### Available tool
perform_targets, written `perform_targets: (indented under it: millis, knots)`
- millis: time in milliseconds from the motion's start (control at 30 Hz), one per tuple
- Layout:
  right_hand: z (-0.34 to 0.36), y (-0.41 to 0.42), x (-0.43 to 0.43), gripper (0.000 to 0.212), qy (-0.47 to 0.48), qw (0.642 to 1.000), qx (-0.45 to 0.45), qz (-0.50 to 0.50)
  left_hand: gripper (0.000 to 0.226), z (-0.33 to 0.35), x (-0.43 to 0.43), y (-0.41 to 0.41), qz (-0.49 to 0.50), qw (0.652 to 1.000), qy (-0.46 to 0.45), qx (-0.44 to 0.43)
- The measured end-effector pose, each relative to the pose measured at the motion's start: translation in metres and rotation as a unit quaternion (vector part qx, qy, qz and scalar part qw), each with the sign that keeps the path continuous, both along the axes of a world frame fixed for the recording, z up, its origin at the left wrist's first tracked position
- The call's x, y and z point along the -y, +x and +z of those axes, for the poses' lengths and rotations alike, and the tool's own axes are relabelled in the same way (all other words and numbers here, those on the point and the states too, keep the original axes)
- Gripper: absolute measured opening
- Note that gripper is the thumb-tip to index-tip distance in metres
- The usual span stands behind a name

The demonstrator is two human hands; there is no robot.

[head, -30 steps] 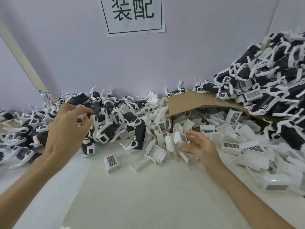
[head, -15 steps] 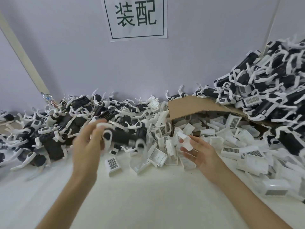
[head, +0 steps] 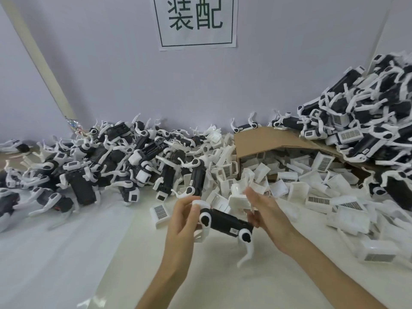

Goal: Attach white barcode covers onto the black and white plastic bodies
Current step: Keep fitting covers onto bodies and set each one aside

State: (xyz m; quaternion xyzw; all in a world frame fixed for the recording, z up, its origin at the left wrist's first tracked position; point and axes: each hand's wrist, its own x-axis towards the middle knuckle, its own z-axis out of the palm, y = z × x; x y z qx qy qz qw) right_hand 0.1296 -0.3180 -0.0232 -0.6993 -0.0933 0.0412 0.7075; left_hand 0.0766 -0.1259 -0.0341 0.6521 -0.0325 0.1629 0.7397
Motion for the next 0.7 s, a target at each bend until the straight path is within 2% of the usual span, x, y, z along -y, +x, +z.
perform_targets:
  millis: [100,267,333,467,533,700]
  knots:
    - [-0.001,-0.005,-0.007,0.066,-0.074,0.995,0.066,-0.019,0.027,0.0,0.004,-0.004,-0.012,1.0,0.021,0.006]
    - [0.003,-0.009,-0.005,0.021,-0.099,0.992,0.08,0.014,0.029,-0.001,0.003,-0.004,-0.001,1.0,0.017,-0.001]
    - [0.003,-0.01,-0.004,0.011,-0.096,0.992,0.083,0.028,0.025,-0.002,0.002,-0.002,0.005,1.0,0.009,-0.014]
    - [0.005,-0.014,-0.005,0.004,-0.084,0.992,0.078,0.057,0.017,-0.001,0.001,-0.002,0.008,1.0,0.003,-0.029]
    - [0.008,-0.018,-0.005,0.015,-0.068,0.992,0.07,0.08,0.017,0.0,0.001,-0.003,0.009,0.999,0.006,-0.031]
    - [0.008,-0.019,-0.005,0.019,-0.05,0.991,0.09,0.085,0.017,0.0,0.0,-0.003,0.006,0.999,0.016,-0.034]
